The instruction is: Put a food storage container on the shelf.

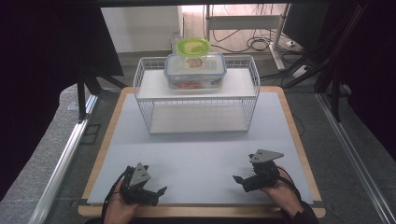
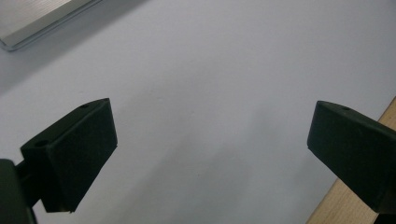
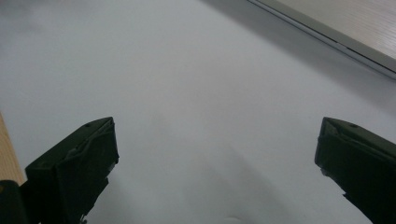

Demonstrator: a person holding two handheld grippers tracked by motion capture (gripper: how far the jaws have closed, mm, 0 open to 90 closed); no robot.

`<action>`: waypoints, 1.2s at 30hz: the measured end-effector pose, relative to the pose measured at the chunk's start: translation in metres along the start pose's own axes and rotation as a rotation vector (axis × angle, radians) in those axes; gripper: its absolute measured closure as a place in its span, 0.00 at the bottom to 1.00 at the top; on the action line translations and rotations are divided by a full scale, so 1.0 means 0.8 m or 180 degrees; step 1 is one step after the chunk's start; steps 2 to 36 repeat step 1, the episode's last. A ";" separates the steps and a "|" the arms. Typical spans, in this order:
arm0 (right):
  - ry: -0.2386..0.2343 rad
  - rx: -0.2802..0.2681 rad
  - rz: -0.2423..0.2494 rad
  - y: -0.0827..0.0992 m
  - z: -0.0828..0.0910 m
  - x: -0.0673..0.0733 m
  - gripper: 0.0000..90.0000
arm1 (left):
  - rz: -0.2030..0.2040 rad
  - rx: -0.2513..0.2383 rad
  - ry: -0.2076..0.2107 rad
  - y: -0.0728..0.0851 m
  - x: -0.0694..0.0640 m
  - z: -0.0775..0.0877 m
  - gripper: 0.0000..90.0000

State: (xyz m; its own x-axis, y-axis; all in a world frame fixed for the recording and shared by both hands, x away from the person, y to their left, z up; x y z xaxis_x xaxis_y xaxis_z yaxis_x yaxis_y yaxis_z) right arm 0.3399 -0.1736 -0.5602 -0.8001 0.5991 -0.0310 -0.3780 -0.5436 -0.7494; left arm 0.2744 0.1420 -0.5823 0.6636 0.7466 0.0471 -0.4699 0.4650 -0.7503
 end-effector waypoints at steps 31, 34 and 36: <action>-0.0005 0.0001 -0.0005 0.001 -0.001 0.000 0.00 | 0.0003 0.0003 0.0002 0.000 0.000 0.000 0.01; -0.0005 0.0001 -0.0005 0.001 -0.001 0.000 0.00 | 0.0003 0.0003 0.0002 0.000 0.000 0.000 0.01; -0.0005 0.0001 -0.0005 0.001 -0.001 0.000 0.00 | 0.0003 0.0003 0.0002 0.000 0.000 0.000 0.01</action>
Point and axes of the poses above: each handheld gripper's, and its own axes: z roughly backward along the jaws, y roughly out of its underside, x roughly to its left, the point moved 9 cm from there along -z, roughly forward along the jaws
